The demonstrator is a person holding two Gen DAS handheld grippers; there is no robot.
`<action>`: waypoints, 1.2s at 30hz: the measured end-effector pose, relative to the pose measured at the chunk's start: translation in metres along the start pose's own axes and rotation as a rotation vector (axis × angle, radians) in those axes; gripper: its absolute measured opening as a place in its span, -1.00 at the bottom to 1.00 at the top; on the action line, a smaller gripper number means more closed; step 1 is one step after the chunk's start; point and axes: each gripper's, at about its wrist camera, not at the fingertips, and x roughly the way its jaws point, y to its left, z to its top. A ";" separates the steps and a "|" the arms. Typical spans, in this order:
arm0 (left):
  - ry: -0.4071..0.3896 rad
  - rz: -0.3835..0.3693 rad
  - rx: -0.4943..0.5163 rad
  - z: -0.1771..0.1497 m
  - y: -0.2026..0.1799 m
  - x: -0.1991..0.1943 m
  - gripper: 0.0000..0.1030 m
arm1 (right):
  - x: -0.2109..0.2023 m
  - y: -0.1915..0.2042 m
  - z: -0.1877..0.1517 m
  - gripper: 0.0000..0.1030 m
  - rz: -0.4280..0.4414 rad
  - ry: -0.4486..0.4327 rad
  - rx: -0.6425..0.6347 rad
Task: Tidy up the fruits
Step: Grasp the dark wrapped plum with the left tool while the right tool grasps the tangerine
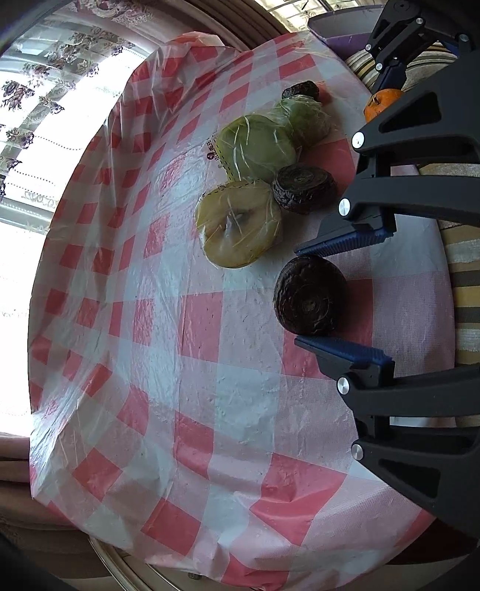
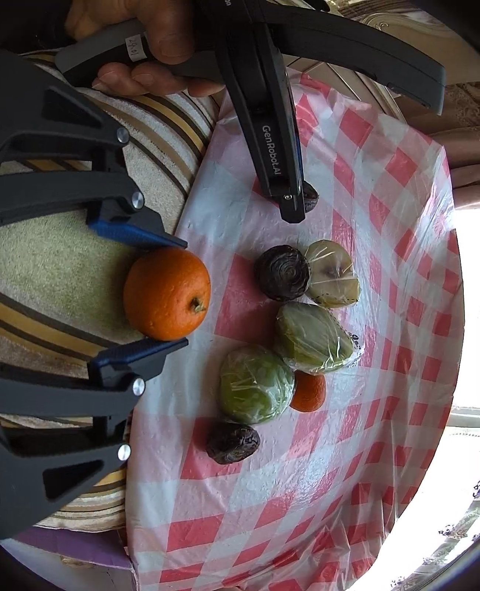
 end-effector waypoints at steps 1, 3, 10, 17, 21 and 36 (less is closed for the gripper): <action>-0.005 0.003 -0.001 0.000 0.000 -0.001 -0.22 | 0.000 0.000 0.000 -0.11 0.000 -0.002 0.001; -0.016 0.007 0.000 0.000 0.000 -0.003 -0.22 | -0.001 -0.001 0.000 -0.11 0.005 -0.006 0.008; -0.040 0.020 0.015 -0.001 -0.005 -0.008 -0.22 | -0.008 -0.007 -0.002 -0.11 0.013 -0.045 0.039; -0.087 0.049 0.066 -0.002 -0.017 -0.018 -0.22 | -0.014 -0.017 -0.002 -0.11 0.041 -0.062 0.086; -0.109 0.057 0.096 -0.001 -0.023 -0.023 -0.22 | -0.019 -0.025 -0.002 -0.11 0.055 -0.072 0.116; -0.162 0.058 0.198 0.001 -0.052 -0.041 -0.22 | -0.042 -0.065 -0.012 -0.11 0.038 -0.095 0.208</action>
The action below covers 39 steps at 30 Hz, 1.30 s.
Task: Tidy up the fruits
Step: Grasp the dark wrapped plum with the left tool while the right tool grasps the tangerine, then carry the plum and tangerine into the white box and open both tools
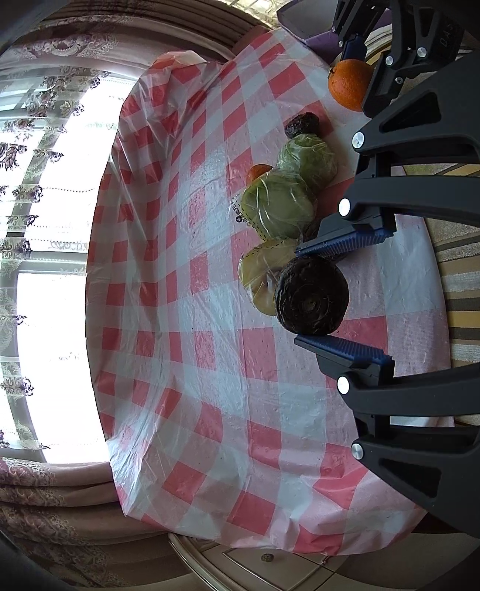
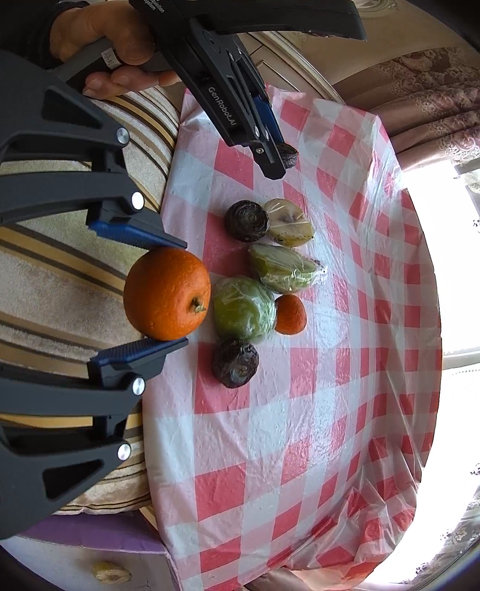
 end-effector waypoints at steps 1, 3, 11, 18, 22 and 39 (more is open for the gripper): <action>-0.002 0.003 0.013 0.000 -0.003 0.000 -0.22 | -0.002 -0.004 0.000 -0.11 -0.005 -0.003 0.008; -0.001 -0.001 0.026 0.001 -0.010 -0.002 -0.22 | -0.006 -0.014 -0.001 -0.11 -0.018 -0.008 0.021; 0.009 -0.044 0.108 0.003 -0.041 -0.004 -0.22 | -0.027 -0.058 -0.007 -0.12 -0.083 -0.022 0.085; 0.021 -0.096 0.204 0.006 -0.080 -0.003 -0.22 | -0.046 -0.101 -0.014 -0.12 -0.151 -0.034 0.143; 0.029 -0.135 0.258 0.008 -0.105 -0.002 -0.22 | -0.056 -0.125 -0.017 -0.12 -0.193 -0.043 0.177; 0.048 -0.387 0.504 0.007 -0.246 -0.006 -0.22 | -0.096 -0.245 -0.038 -0.12 -0.427 -0.054 0.335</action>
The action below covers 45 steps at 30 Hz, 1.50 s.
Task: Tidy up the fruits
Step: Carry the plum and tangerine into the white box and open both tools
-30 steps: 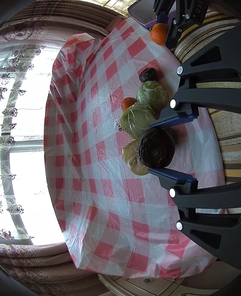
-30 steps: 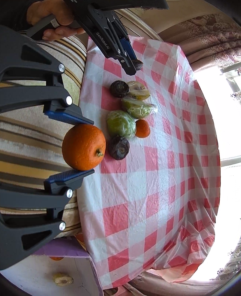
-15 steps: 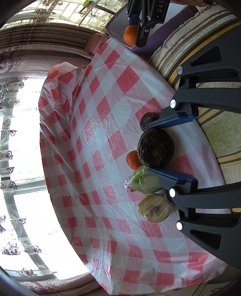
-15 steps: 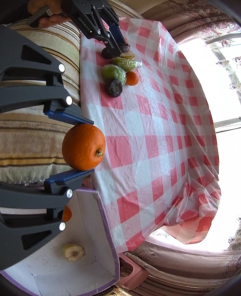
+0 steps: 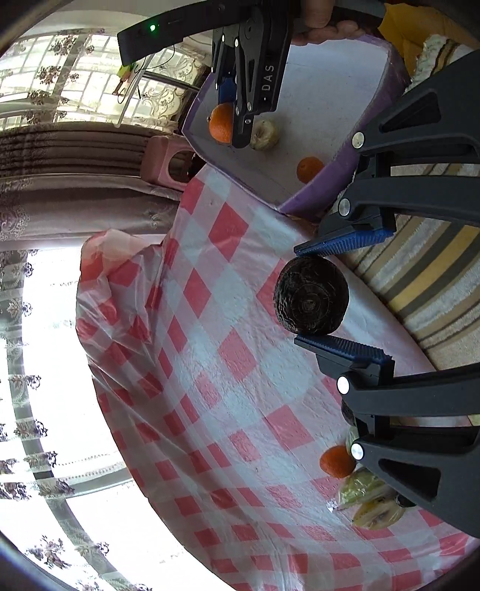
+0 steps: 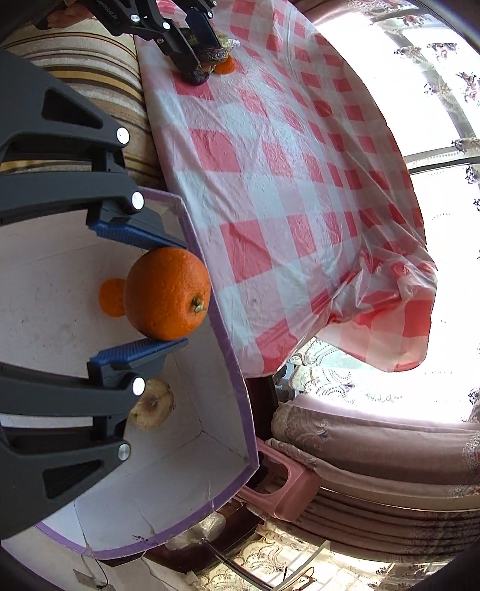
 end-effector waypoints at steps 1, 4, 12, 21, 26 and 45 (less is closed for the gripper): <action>0.002 -0.015 0.015 0.003 -0.008 0.004 -0.22 | 0.003 -0.004 0.000 -0.12 -0.009 0.005 0.003; 0.012 -0.046 0.064 0.010 -0.032 0.015 -0.22 | 0.016 -0.013 -0.002 -0.12 -0.034 0.033 0.005; 0.079 -0.127 0.274 0.015 -0.102 0.051 -0.22 | 0.065 -0.036 -0.010 -0.12 -0.056 0.153 0.028; 0.215 -0.139 0.448 0.001 -0.139 0.094 -0.22 | 0.111 -0.053 -0.018 -0.12 -0.079 0.299 0.056; 0.263 -0.102 0.518 -0.008 -0.146 0.112 -0.22 | 0.125 -0.052 -0.023 -0.11 -0.084 0.332 0.038; 0.315 -0.021 0.653 -0.011 -0.156 0.144 -0.21 | 0.131 -0.034 -0.038 -0.11 -0.051 0.239 -0.202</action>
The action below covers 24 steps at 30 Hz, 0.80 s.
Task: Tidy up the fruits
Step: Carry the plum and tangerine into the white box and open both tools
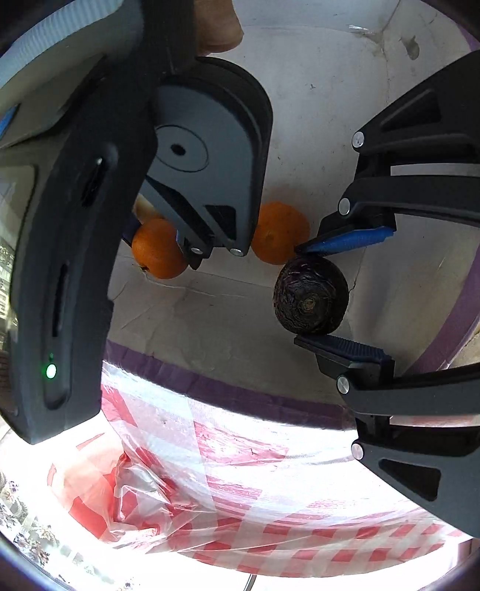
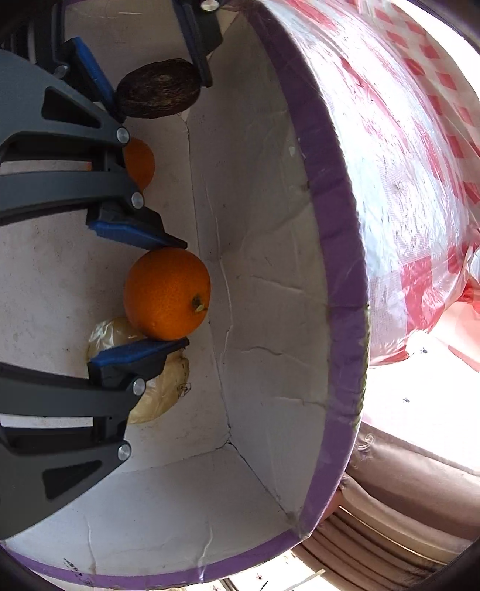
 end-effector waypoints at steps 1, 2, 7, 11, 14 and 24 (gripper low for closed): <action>-0.001 0.005 0.002 0.000 0.000 0.000 -0.21 | 0.000 0.001 -0.001 -0.11 0.001 -0.008 -0.008; 0.001 0.006 0.003 0.000 0.001 0.001 -0.21 | 0.000 0.002 -0.002 -0.11 0.002 -0.016 -0.018; 0.008 0.014 0.030 0.008 0.008 0.007 -0.18 | -0.001 0.013 -0.003 -0.07 0.014 -0.038 -0.053; 0.010 0.020 0.034 0.011 0.005 0.008 -0.13 | -0.005 0.022 -0.003 0.07 0.024 -0.058 -0.063; 0.009 0.023 0.034 0.012 0.002 0.008 -0.13 | -0.004 0.023 -0.002 0.07 0.026 -0.052 -0.066; -0.007 0.037 0.031 0.009 0.000 0.007 -0.06 | -0.012 0.013 -0.003 0.48 0.044 -0.097 -0.064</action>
